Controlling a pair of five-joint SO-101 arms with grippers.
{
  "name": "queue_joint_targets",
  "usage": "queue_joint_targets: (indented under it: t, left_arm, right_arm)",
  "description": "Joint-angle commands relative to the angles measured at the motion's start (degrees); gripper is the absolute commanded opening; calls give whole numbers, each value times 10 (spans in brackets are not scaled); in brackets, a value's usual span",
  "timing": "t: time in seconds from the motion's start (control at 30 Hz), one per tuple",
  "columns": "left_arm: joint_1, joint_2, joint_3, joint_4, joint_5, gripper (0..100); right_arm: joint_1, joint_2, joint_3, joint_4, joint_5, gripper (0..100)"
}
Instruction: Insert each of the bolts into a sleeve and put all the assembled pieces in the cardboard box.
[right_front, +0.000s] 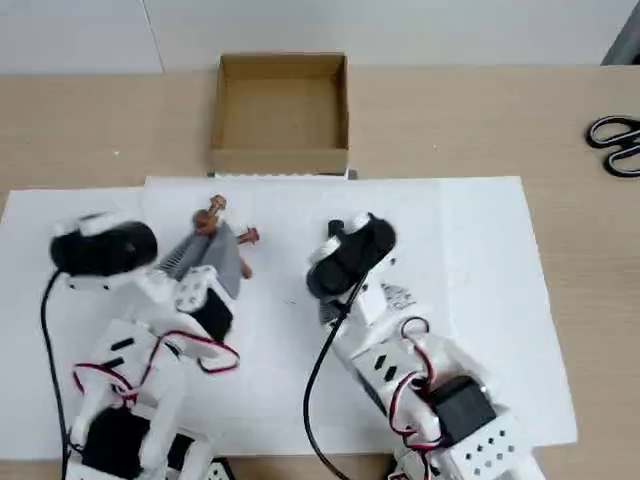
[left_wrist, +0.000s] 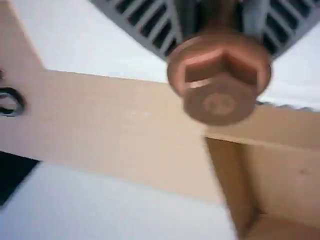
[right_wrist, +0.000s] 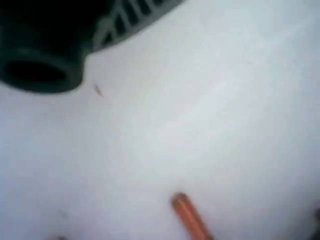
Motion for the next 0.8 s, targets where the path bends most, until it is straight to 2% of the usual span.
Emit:
queue_joint_targets:
  t: [0.0,0.2,0.43,0.77]
  left_arm:
    - [37,-40,10,-30,4,5]
    - [52,-66,44,-30,5,5]
    - [54,-76,46,-30,49,5]
    - [55,-75,46,-30,50,5]
  right_arm:
    - [-33,-31,24,-56,-5,2]
    - [-59,-87,84,-120,-4,2]
    - [-85,-167,142,-122,-4,2]
    - [-118,-221,164,-122,-3,2]
